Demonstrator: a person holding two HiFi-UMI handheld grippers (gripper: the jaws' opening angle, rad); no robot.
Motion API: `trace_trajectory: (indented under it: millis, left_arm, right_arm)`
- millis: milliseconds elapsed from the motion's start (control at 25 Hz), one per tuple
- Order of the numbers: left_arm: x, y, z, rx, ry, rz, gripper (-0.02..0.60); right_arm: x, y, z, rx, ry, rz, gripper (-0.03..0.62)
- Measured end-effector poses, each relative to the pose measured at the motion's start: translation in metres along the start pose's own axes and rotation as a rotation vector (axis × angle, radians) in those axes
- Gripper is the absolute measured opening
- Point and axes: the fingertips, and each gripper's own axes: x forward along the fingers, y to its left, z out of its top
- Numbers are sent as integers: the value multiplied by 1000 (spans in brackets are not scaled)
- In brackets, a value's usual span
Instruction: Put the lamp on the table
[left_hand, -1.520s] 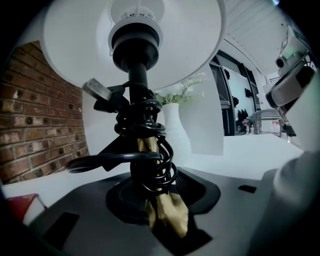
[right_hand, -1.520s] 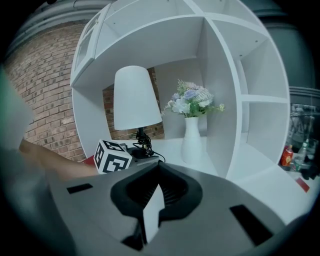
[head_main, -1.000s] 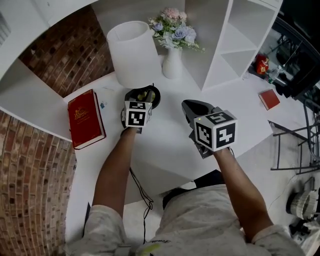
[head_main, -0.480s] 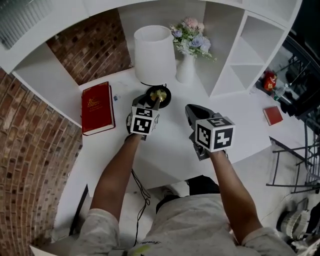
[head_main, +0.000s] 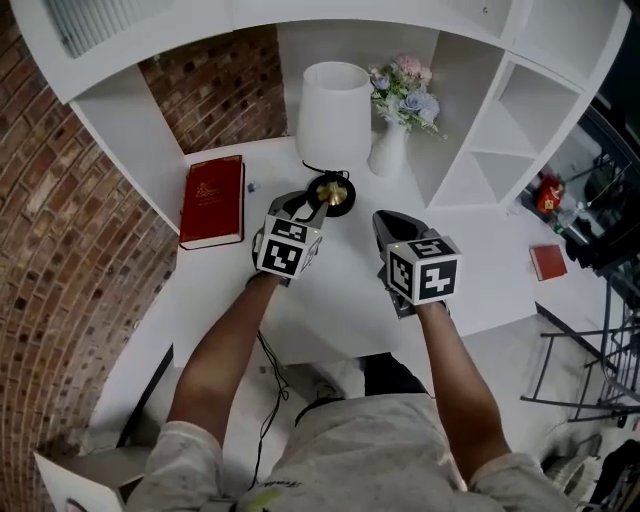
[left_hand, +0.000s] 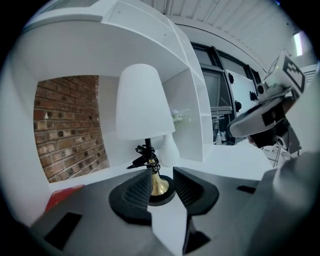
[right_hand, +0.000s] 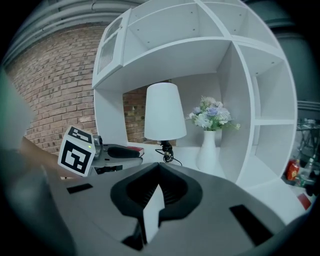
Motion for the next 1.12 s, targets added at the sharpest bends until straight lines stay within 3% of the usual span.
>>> trace_trajectory:
  millis: [600,1000,1120]
  left_arm:
    - [-58,-17,24,-29,-58,11,103]
    - [-75,-35,62,-38,-104,86,89]
    - [-75,-45,71,-79,-121,106,84]
  right_arm:
    - [-21,7,6,-45,-12,21,5]
    - [-31,-15,14,-66,-34,59,5]
    - [-40,-30,16,-77,-41,72,5]
